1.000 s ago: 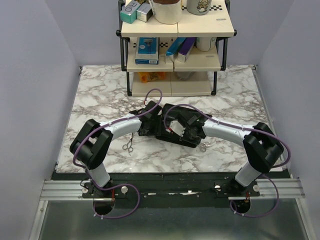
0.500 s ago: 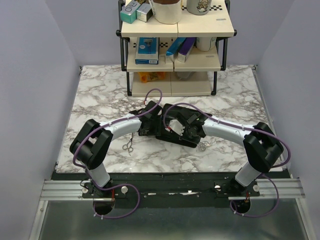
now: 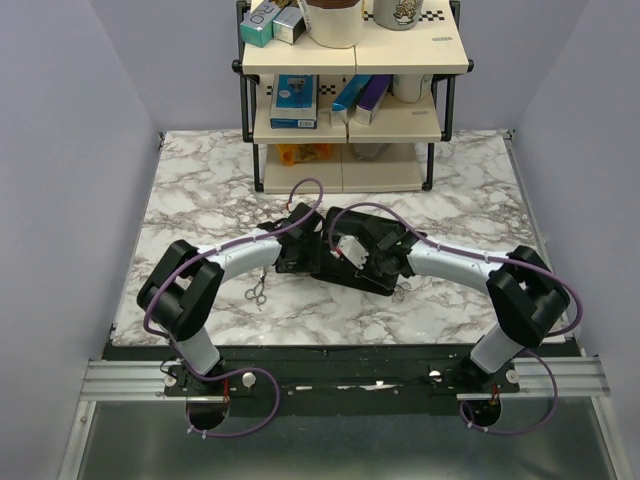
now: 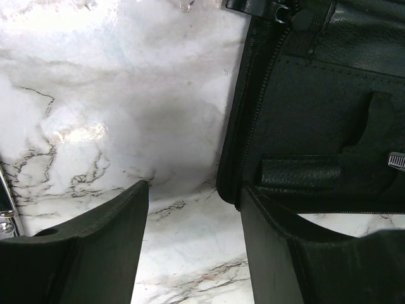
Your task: Sort the hair-cutting tools
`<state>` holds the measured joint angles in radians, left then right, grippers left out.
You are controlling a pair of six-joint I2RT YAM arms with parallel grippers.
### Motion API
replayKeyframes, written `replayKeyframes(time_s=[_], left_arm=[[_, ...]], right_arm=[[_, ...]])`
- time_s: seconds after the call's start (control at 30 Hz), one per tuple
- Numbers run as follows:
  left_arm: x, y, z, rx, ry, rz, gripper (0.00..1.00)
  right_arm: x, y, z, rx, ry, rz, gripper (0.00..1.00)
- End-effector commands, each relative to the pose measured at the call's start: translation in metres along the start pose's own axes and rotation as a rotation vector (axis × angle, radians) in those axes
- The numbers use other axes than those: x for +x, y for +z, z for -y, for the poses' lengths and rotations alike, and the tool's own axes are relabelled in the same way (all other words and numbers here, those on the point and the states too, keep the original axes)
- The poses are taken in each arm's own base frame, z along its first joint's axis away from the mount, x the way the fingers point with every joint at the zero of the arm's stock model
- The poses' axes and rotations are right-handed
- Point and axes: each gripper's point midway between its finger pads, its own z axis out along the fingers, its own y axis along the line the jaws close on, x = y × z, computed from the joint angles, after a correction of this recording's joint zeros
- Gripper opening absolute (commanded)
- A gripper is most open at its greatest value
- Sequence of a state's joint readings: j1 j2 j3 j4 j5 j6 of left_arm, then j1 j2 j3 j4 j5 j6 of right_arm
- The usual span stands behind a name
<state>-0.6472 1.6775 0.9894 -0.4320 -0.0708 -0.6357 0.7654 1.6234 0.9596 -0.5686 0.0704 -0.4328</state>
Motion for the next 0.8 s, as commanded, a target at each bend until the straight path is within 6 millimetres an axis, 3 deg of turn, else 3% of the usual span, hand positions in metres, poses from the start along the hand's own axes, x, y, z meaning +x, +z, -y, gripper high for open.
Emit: replayKeyframes(time_s=[0.0,0.13,0.4,0.47,0.57,0.77], left_arm=[[0.012,-0.004,-0.014,-0.043,0.001,-0.032,0.66],[0.012,-0.004,-0.015,-0.044,0.001,-0.033,0.66],[0.007,-0.005,-0.012,-0.038,0.005,-0.024,0.66],[0.008,-0.004,-0.011,-0.036,0.005,-0.027,0.66],[0.008,-0.004,-0.012,-0.036,0.003,-0.027,0.66],[0.009,-0.006,-0.011,-0.028,0.001,-0.022,0.66]], right_arm=[[-0.005,0.010,-0.010,-0.050,0.063,0.040,0.30],[-0.006,0.003,-0.015,-0.068,0.068,0.068,0.33],[0.020,0.003,-0.018,-0.078,0.091,-0.017,0.36],[0.026,0.005,-0.019,-0.085,0.096,-0.039,0.28],[0.031,0.007,-0.013,-0.054,0.098,-0.072,0.01],[0.029,-0.008,0.005,0.017,0.074,-0.085,0.01]])
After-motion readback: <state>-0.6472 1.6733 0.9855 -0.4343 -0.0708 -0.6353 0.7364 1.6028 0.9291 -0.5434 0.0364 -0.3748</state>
